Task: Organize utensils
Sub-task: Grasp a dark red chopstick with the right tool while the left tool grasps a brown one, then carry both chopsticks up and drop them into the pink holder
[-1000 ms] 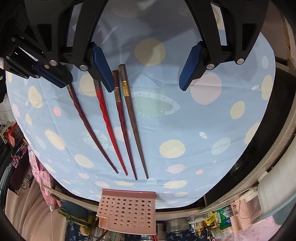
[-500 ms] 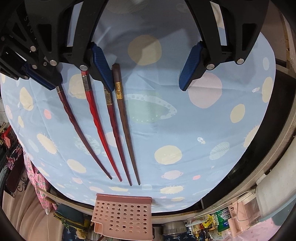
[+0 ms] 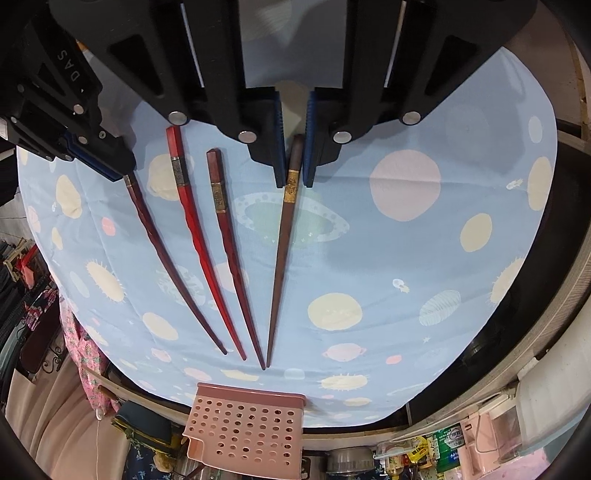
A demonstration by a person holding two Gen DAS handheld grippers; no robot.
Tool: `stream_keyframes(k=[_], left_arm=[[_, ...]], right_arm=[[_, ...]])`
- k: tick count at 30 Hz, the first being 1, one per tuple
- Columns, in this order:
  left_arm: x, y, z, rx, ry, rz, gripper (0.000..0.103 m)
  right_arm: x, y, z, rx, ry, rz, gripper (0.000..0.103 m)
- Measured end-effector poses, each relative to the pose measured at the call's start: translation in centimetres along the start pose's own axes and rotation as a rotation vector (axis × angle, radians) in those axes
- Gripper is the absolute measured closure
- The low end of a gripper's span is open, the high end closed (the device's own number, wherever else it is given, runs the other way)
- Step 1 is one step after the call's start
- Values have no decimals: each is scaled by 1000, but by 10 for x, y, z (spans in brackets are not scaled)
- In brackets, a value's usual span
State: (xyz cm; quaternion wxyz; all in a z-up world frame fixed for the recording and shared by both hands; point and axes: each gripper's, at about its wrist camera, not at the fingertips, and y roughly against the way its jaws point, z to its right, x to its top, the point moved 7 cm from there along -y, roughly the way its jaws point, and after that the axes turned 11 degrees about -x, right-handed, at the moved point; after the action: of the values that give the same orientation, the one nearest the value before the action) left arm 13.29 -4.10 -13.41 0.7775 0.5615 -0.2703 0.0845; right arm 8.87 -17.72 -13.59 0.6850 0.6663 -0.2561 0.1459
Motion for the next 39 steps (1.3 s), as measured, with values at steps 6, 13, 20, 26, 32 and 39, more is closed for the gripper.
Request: stream_keyframes(k=[6,13,20,26,32,39], left_arm=[[2,10,4,-14,2,12,95],[19,37,10,-28,5,66,95],[48,74,15,-51,14,147,96],[83,104,19,-58,7,230,96],[123,122,24,-63,-6,291,96],[167,133,30,-69,-11,351,96]], right_arm=[[0,4,3,2,-6,-4,96],[11,24,13,12,-33,37,96],[45,59,25,30,-71,126,96],[84,90,34,38,-85,220,96],[127,107,38,39,-83,306,96],[171,111,41,53,-95,369,96]])
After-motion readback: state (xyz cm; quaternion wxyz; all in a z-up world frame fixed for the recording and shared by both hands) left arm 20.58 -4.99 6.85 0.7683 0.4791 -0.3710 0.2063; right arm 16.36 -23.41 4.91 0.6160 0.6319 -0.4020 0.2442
